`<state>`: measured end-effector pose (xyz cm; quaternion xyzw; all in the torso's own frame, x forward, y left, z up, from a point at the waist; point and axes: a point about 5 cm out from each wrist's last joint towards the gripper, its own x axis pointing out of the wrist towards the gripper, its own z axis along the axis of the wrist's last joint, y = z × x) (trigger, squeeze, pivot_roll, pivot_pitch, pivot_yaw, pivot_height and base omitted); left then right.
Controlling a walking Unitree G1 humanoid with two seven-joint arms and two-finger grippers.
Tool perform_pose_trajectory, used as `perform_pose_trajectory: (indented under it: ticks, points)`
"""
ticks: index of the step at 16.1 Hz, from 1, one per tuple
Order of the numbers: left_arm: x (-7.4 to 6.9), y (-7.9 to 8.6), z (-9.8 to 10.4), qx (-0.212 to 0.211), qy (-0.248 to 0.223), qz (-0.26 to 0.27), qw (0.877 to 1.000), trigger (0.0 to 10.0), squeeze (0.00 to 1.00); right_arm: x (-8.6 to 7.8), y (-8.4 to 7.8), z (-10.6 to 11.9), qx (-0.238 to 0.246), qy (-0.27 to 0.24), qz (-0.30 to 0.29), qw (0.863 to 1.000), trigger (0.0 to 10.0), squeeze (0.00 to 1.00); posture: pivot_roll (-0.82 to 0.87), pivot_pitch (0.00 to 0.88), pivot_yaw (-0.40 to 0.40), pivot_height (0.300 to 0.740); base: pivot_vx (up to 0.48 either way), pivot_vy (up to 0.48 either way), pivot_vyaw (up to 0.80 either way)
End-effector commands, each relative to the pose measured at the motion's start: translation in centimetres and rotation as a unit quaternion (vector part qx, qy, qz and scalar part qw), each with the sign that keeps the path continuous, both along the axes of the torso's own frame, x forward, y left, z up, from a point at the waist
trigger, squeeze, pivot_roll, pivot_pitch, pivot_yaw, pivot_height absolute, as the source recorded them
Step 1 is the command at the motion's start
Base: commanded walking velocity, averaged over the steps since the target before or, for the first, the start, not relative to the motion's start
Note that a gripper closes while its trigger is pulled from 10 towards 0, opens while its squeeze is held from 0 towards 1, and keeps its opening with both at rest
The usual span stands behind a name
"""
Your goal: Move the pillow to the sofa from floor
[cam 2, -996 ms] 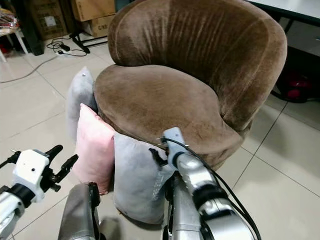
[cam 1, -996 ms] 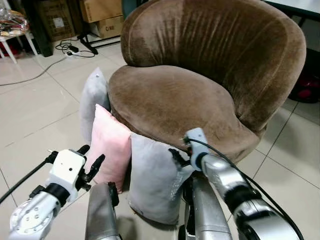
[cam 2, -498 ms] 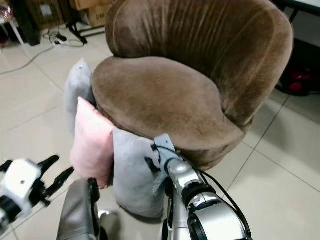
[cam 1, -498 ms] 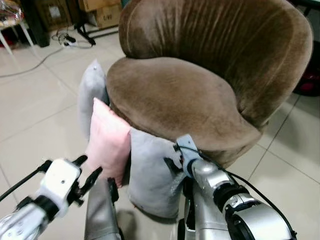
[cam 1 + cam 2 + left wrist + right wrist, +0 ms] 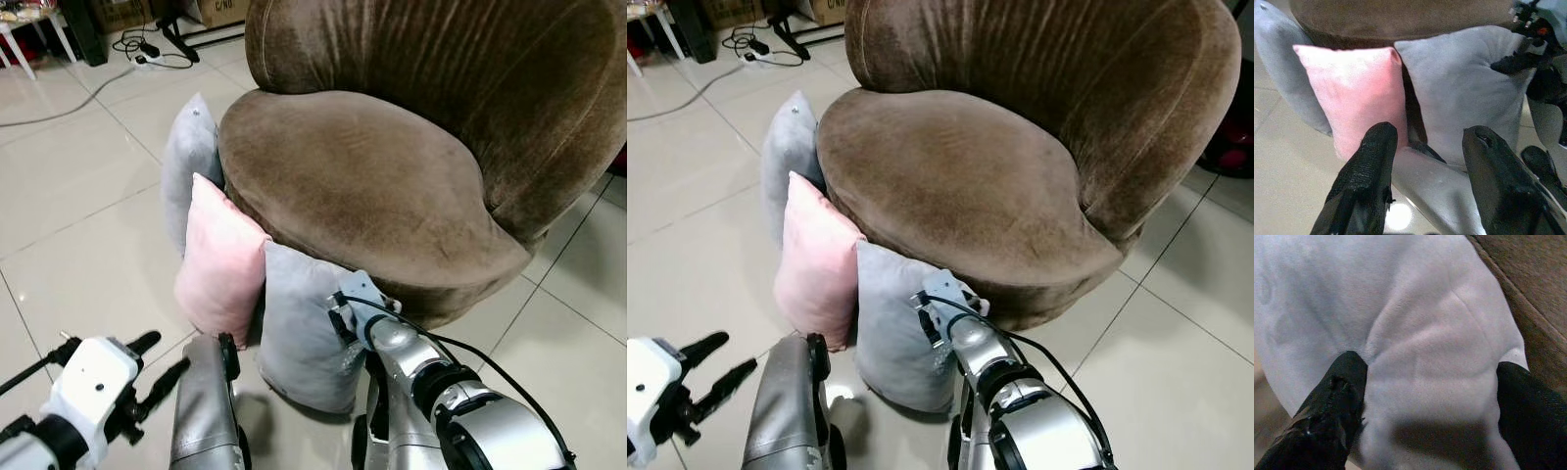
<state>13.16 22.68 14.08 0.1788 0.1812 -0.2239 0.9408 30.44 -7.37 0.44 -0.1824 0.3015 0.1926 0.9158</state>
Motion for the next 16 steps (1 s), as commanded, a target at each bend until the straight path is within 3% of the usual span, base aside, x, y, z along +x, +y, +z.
perform_pose_trajectory:
  ticks: [1, 16]
  points:
    - [-0.3, -0.1, 0.3, -0.001, 0.006, -0.009, 1.000, 10.0, 0.00, -1.0, -0.2, -1.1, -0.011, 0.024, 0.005, 1.000, 0.0, 0.00, 0.20, 0.151, -0.036, 0.470, 0.000, 0.000, 0.00]
    - [-0.6, -1.7, -0.6, -0.041, 0.042, -0.038, 0.998, 10.0, 0.00, -1.0, -0.9, -1.2, -0.017, 0.019, 0.012, 1.000, 0.0, 0.00, 0.17, 0.116, -0.030, 0.470, 0.000, 0.000, 0.00]
